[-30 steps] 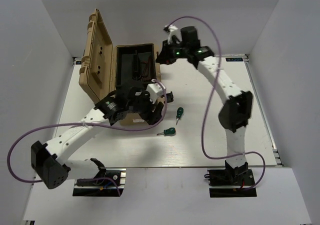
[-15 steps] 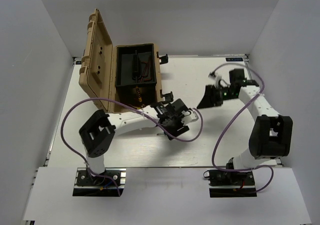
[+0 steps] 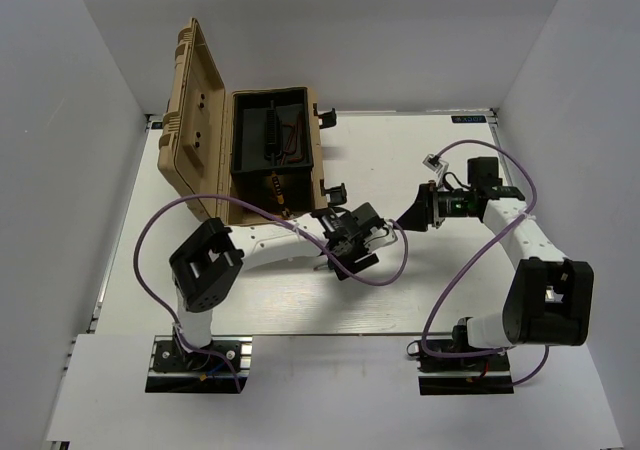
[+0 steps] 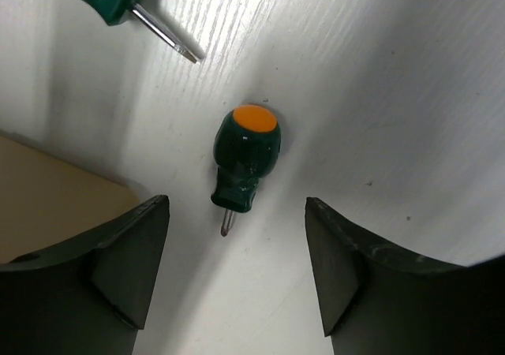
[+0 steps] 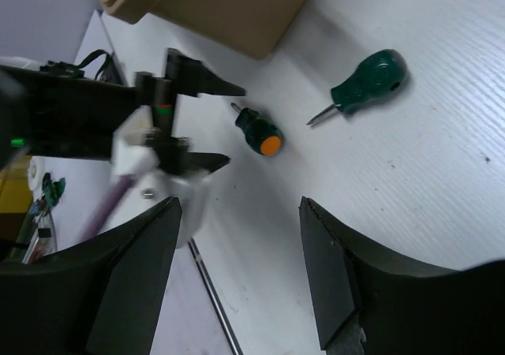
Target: Sort the tools into containers
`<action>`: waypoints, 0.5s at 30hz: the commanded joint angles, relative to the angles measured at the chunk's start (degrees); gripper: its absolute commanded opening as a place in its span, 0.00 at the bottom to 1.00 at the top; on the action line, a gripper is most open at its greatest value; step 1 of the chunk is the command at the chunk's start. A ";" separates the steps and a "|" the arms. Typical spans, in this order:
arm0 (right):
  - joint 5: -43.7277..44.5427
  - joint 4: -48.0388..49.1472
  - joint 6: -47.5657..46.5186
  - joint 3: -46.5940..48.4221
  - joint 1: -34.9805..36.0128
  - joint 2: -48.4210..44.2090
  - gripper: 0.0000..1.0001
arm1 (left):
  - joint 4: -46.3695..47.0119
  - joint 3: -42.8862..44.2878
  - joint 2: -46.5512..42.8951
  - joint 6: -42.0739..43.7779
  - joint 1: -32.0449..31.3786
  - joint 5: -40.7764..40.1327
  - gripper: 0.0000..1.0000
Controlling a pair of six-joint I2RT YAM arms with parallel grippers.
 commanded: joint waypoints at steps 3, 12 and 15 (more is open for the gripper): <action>-7.03 1.80 1.26 -0.98 -0.01 -1.41 0.68 | 0.91 1.81 3.86 0.81 -0.51 -0.71 0.78; -9.31 3.12 2.14 -2.47 -0.18 -3.00 0.68 | 2.14 2.34 7.21 1.33 -0.51 1.31 0.52; -9.14 3.12 2.14 -2.47 -0.44 -3.26 0.68 | 1.62 2.34 6.68 1.33 -0.51 1.83 0.35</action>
